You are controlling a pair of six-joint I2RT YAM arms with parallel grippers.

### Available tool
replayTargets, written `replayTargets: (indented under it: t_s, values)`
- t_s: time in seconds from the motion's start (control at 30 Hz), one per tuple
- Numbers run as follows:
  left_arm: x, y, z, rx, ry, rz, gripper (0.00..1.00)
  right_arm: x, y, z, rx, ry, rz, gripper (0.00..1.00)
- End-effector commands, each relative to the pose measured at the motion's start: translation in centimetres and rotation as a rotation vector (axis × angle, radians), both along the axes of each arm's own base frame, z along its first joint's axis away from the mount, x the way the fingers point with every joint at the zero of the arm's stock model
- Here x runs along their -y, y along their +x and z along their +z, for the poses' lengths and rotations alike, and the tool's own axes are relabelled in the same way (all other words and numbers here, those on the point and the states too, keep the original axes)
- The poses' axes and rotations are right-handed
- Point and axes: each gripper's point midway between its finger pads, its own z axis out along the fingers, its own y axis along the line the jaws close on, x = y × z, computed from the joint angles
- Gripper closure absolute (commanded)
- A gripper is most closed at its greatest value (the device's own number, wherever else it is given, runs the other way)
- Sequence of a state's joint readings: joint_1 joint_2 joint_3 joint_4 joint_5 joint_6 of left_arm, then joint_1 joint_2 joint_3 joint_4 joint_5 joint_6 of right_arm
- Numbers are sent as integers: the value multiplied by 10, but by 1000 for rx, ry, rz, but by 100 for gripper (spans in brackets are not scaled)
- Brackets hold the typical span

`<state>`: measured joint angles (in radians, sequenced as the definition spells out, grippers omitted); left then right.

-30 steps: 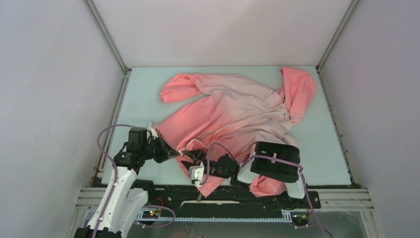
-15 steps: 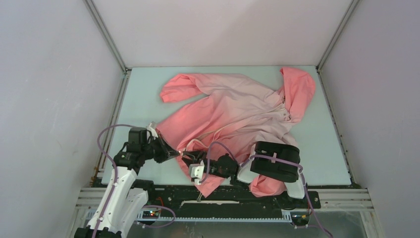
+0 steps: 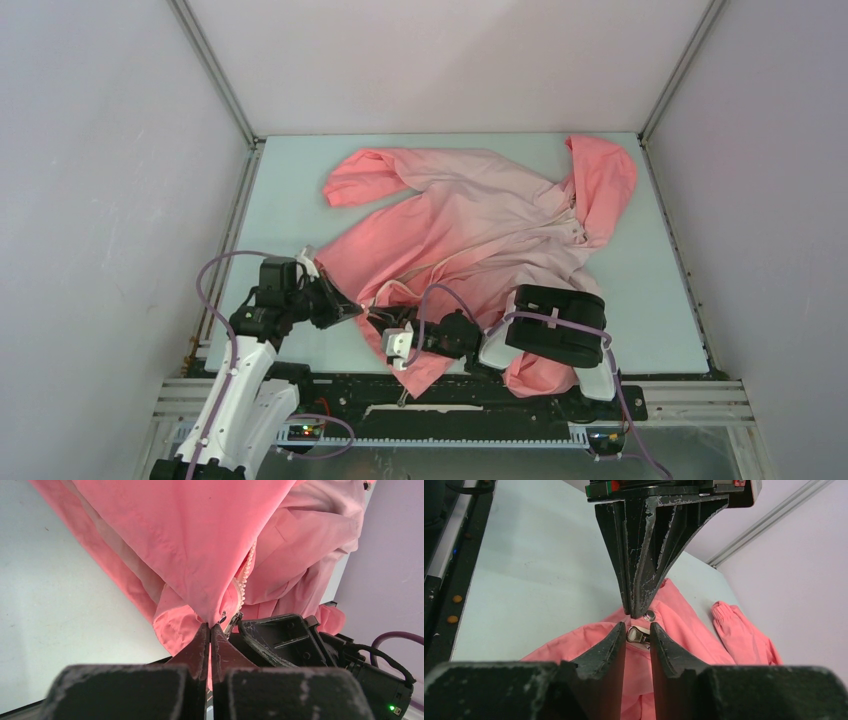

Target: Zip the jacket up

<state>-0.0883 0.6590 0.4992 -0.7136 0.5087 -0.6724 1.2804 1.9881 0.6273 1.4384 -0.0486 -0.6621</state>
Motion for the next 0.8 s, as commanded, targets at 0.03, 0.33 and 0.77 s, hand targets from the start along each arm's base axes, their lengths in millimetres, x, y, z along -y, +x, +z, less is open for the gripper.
replayTargets:
  t_s: [0.03, 0.33, 0.77]
  values:
    - [3, 7, 23, 68, -19, -24, 100, 4, 4, 33, 24, 106, -18, 74]
    - [4, 7, 21, 59, -20, -22, 100, 9, 7, 37, 21, 113, -41, 76]
    - [4, 7, 20, 57, -23, -23, 100, 14, 7, 42, 13, 124, -36, 78]
